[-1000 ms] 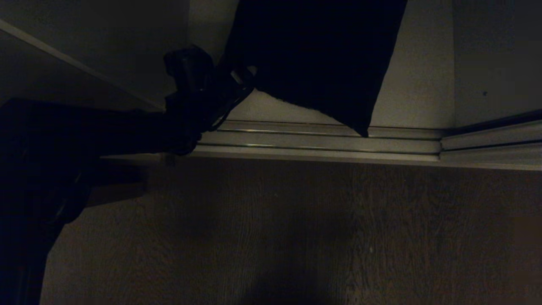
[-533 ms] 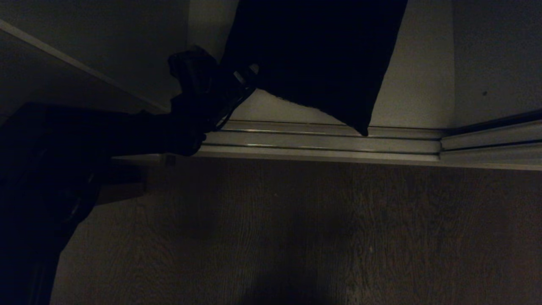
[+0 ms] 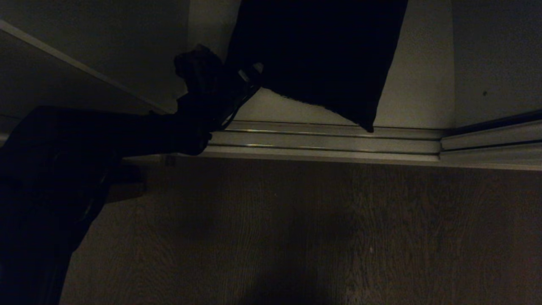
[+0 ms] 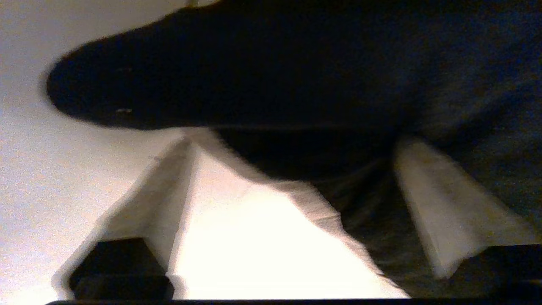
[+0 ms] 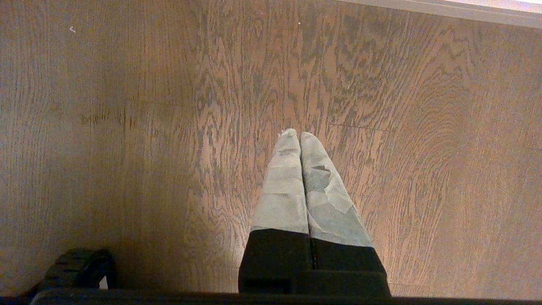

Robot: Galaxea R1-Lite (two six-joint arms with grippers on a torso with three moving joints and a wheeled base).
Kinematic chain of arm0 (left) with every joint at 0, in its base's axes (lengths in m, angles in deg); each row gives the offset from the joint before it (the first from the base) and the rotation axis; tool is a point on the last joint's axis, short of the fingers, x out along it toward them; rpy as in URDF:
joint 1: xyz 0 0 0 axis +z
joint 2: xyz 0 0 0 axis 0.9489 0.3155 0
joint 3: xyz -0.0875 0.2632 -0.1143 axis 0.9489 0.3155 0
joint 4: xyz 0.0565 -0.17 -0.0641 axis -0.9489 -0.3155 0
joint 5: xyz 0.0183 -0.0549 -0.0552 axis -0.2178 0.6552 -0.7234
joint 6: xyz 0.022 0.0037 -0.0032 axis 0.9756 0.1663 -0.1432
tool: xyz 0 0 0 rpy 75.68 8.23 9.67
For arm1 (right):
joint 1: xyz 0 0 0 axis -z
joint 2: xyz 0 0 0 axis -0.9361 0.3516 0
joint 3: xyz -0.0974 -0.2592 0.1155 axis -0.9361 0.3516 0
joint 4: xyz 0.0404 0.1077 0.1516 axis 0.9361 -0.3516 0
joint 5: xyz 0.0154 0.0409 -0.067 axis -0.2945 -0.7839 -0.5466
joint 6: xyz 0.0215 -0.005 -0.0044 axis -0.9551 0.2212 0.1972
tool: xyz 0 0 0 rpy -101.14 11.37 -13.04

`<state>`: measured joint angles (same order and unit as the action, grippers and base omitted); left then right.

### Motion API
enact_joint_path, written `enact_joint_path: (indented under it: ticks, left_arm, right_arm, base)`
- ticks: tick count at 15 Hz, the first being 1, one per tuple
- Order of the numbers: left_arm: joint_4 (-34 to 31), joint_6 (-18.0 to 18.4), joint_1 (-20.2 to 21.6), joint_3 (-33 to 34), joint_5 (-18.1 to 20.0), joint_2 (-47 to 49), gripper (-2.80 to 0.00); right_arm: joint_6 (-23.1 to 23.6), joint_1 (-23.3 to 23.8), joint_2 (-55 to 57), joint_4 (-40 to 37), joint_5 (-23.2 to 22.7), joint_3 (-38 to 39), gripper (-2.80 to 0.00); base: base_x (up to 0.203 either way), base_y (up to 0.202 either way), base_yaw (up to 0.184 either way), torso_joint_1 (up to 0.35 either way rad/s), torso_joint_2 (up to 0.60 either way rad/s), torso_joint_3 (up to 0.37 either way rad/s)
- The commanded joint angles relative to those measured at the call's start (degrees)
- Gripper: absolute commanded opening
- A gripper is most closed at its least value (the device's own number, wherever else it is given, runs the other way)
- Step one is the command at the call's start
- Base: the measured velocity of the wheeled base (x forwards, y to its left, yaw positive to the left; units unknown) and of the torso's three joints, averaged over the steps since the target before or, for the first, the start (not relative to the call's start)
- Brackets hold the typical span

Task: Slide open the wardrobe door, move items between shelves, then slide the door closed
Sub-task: Place the pillow on the higher shelf

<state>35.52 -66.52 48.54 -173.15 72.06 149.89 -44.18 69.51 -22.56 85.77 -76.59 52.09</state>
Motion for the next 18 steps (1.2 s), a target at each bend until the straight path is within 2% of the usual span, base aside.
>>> enact_joint_path:
  ticks: [1,9,12,15,18]
  left_arm:
    - [0.2,0.2,-0.1,-1.2,0.0,0.4,-2.80]
    - [1.1,0.1,-0.3,-2.2,0.2,2.0,-2.80]
    - [0.9,0.0,-1.8,-2.2,-0.1,1.5,-2.80]
    - [-0.8,0.9,-3.9,-0.1,-0.4,-1.7,-2.80]
    - [-2.2,2.4,-5.2,5.1,-0.5,-6.3,-2.80]
  right_arm:
    - [0.0,0.0,0.0,0.0,0.0,0.0,-2.80]
    - [0.0,0.0,0.0,-0.1,0.0,0.0,-2.80]
    - [0.0,0.0,0.0,0.0,0.0,0.1,-2.80]
    - [0.0,0.0,0.0,0.0,0.0,0.1,-2.80]
    - [0.0,0.0,0.0,-0.1,0.0,0.0,-2.80]
  base:
    - [0.000,0.000,0.000,0.000,0.00,0.000]
    - [0.000,0.000,0.000,0.000,0.00,0.000]
    - [0.000,0.000,0.000,0.000,0.00,0.000]
    - [0.000,0.000,0.000,0.000,0.00,0.000]
    - [0.000,0.000,0.000,0.000,0.00,0.000]
